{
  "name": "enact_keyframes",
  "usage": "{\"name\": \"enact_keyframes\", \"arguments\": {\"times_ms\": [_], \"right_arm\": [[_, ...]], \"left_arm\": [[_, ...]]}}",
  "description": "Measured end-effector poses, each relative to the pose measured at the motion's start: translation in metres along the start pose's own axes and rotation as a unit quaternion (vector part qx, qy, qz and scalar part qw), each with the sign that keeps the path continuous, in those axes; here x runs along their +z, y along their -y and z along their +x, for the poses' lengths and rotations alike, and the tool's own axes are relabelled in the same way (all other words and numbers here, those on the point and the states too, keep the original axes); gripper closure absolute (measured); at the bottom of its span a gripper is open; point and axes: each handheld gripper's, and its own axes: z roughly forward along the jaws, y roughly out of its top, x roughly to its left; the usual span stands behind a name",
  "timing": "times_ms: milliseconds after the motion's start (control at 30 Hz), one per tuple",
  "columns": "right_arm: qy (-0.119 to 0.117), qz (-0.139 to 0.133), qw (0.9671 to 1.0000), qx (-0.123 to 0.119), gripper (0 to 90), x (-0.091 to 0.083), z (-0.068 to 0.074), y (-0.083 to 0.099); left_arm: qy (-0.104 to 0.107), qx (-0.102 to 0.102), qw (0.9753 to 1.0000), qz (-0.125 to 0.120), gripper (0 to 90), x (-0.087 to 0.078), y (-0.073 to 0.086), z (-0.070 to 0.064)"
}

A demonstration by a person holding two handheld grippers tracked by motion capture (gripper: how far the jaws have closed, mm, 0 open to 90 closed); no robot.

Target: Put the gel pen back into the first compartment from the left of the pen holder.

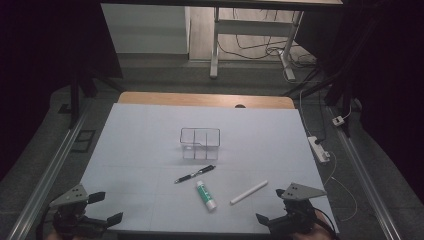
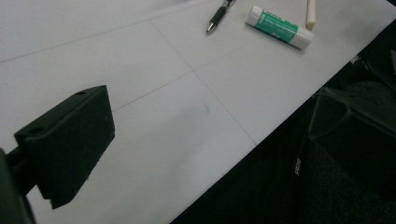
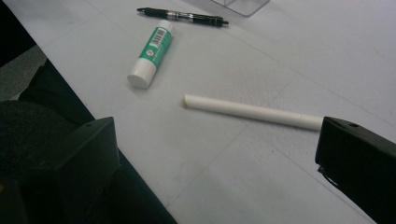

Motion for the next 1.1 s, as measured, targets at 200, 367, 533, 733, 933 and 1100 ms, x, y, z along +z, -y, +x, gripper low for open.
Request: {"name": "enact_keyframes", "arguments": {"times_ms": [200,367,533,733,933,1100], "right_arm": [[-0.009,-0.003,0.9997,-0.024,0.0,0.009,0.006,-0.008],[-0.020,-0.006,0.9994,-0.028,0.0,0.015,0.006,-0.015],[-0.048,-0.017,0.9982,-0.031,0.0,0.025,0.007,-0.022],[-0.059,-0.010,0.9971,-0.047,0.0,0.037,0.009,-0.031],[-0.086,-0.010,0.9956,-0.036,0.0,0.049,0.009,-0.042],[-0.084,-0.009,0.9953,-0.046,0.0,0.059,0.009,-0.049]], "left_arm": [[0.000,0.000,1.0000,-0.001,0.3,0.000,0.000,0.000],[0.000,0.000,1.0000,-0.001,0.2,0.000,0.000,0.000],[0.001,0.000,1.0000,0.000,0.2,0.000,0.000,0.000],[0.001,0.000,1.0000,0.001,0.2,0.000,0.000,0.000],[0.002,-0.001,1.0000,0.001,0.2,0.000,0.000,0.001],[0.001,-0.002,1.0000,0.001,0.2,0.000,0.000,0.001]]}}
